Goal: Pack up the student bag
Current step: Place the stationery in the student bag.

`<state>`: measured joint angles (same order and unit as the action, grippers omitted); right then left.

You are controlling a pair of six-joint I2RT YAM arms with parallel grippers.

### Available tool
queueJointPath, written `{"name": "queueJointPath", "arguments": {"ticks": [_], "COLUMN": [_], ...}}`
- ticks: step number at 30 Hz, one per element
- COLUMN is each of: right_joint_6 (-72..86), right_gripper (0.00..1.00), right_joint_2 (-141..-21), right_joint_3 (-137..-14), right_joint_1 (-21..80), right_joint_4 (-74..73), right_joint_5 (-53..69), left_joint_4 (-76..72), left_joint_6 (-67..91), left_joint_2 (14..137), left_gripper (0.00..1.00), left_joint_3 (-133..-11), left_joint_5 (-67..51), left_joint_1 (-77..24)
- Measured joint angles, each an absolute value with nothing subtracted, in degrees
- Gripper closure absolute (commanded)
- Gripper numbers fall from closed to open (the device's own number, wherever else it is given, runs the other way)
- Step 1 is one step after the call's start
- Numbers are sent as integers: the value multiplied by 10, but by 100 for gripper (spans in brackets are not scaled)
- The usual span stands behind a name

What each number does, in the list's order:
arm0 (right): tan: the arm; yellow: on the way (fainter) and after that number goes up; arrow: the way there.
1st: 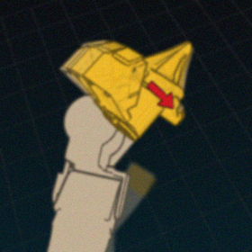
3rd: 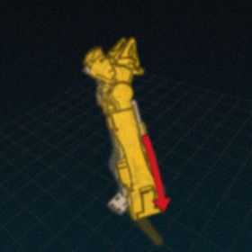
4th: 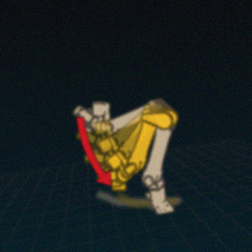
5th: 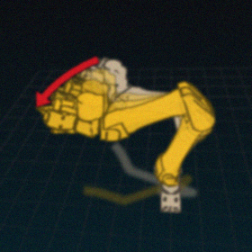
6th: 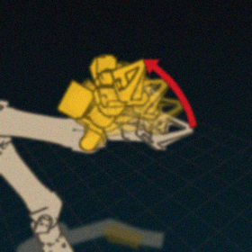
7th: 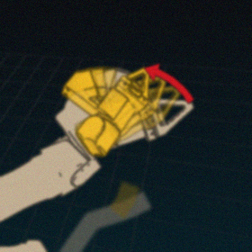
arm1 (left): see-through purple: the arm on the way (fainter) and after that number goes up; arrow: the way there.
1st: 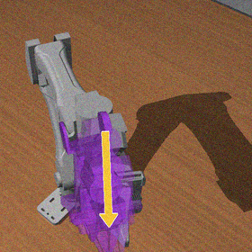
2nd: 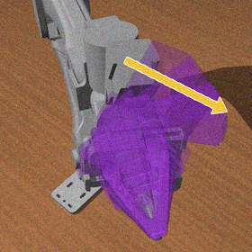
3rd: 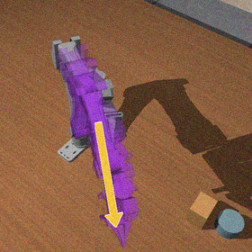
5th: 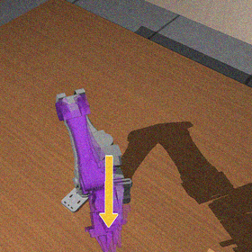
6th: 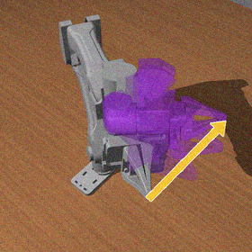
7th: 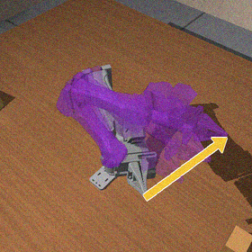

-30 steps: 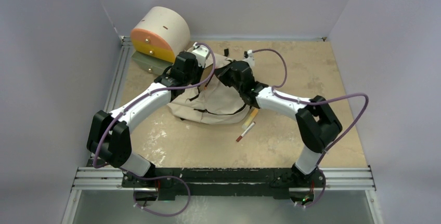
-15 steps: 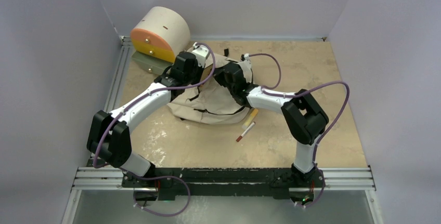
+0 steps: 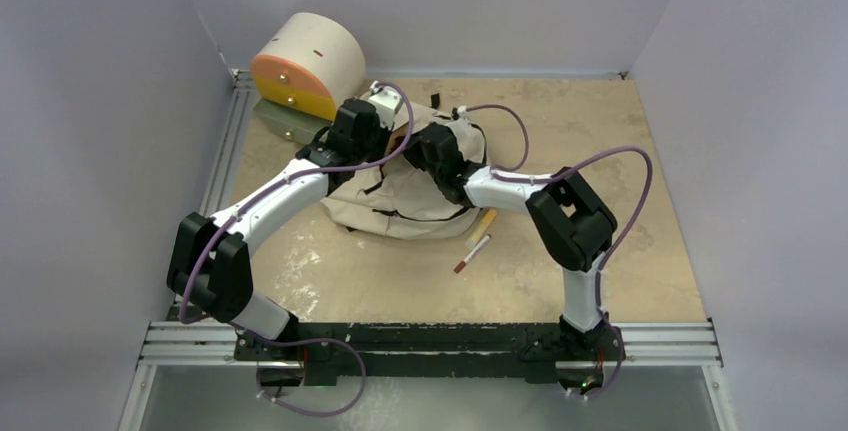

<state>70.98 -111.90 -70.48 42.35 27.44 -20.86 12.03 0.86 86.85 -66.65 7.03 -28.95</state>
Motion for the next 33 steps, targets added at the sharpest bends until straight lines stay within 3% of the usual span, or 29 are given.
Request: {"name": "queueJointPath", "arguments": {"ticks": [2, 7, 12, 20, 33], "right_joint_6": [709, 698, 687, 666, 624], "right_gripper": [99, 67, 52, 54, 56], "right_joint_2": [-1126, -1164, -1178, -1124, -794], "right_joint_3": [-714, -766, -788, -759, -551], "right_joint_1": [426, 432, 433, 432, 435], "right_joint_4": [277, 276, 245, 208, 84], "right_joint_5": [-196, -158, -149, -145, -237], "left_joint_4": [121, 121, 121, 121, 121], "left_joint_6": [9, 9, 8, 8, 8], "left_joint_2": [868, 868, 868, 868, 868], "left_gripper": [100, 100, 100, 100, 100], "left_joint_3": [-667, -667, -667, -667, -667], "left_joint_5": [70, 70, 78, 76, 74], "left_joint_1": [-289, -289, -285, -285, -285]}}
